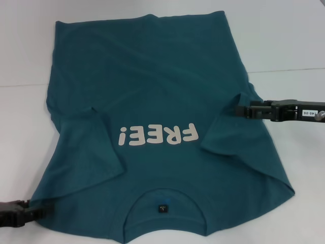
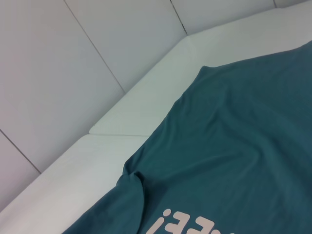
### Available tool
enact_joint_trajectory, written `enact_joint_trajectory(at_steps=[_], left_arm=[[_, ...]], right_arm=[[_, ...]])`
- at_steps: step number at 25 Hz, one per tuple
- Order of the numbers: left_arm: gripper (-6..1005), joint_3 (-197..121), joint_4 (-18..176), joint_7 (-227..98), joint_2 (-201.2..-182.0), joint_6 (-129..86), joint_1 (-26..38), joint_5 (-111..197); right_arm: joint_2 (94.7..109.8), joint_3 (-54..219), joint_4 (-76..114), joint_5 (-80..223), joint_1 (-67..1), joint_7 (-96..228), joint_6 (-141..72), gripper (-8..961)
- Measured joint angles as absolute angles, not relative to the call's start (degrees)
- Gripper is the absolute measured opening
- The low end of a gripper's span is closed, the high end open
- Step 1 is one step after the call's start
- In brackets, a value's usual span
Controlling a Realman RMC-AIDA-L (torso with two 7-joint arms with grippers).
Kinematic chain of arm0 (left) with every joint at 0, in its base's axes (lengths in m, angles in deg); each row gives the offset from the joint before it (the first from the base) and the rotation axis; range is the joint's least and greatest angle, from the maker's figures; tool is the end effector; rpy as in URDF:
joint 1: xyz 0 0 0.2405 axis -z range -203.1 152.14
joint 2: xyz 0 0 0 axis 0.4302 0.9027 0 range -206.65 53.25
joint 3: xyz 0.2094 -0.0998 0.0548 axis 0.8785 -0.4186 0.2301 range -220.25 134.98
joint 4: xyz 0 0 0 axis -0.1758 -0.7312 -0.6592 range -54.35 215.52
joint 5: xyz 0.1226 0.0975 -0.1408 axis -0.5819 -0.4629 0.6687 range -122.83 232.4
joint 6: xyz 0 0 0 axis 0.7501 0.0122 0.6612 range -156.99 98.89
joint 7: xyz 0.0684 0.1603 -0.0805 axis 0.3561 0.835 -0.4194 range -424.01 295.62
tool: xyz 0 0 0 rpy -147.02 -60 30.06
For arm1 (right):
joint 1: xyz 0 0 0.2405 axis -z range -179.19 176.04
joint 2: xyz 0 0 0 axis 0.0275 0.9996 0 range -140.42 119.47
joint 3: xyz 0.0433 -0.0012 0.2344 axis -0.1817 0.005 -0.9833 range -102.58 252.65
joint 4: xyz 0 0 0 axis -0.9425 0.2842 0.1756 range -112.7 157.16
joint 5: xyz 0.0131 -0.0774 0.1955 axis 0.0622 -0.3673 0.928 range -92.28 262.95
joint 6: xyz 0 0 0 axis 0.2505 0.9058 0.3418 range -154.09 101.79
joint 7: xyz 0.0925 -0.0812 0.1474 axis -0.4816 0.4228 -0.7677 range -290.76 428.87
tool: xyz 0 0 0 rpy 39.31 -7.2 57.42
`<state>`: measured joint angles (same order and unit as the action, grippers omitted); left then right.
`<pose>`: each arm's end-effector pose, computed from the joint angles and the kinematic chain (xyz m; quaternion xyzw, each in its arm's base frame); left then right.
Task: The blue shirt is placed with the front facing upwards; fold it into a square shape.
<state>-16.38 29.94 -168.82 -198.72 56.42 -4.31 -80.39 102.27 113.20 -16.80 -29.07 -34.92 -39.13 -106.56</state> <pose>-0.3366 0.3021 -0.0008 -0.8351 -0.4897 -0.1352 0.2109 0.2500 0.3949 0.0249 -0.8568 0.4160 0.2388 0.1893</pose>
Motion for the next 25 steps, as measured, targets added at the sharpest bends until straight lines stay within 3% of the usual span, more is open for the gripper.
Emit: enact_joint_trajectory(at_steps=[2, 18, 25], left_arm=[[736, -16.3, 29.9, -169.0, -198.68, 55.9, -4.1, -80.4], [64, -15.7, 29.9, -170.4, -198.77, 53.9, -3.4, -80.4], [6, -16.0, 29.8, -171.5, -198.49, 53.1, -3.2, -80.2]], right_arm=[[102.3, 113.2, -16.8, -28.8, -34.8, -39.1, -106.6, 910], [102.1, 113.2, -16.8, -28.7, -34.8, -39.0, -106.1, 908], [101.35, 113.2, -16.7, -29.5, -34.2, -40.0, -106.2, 891]])
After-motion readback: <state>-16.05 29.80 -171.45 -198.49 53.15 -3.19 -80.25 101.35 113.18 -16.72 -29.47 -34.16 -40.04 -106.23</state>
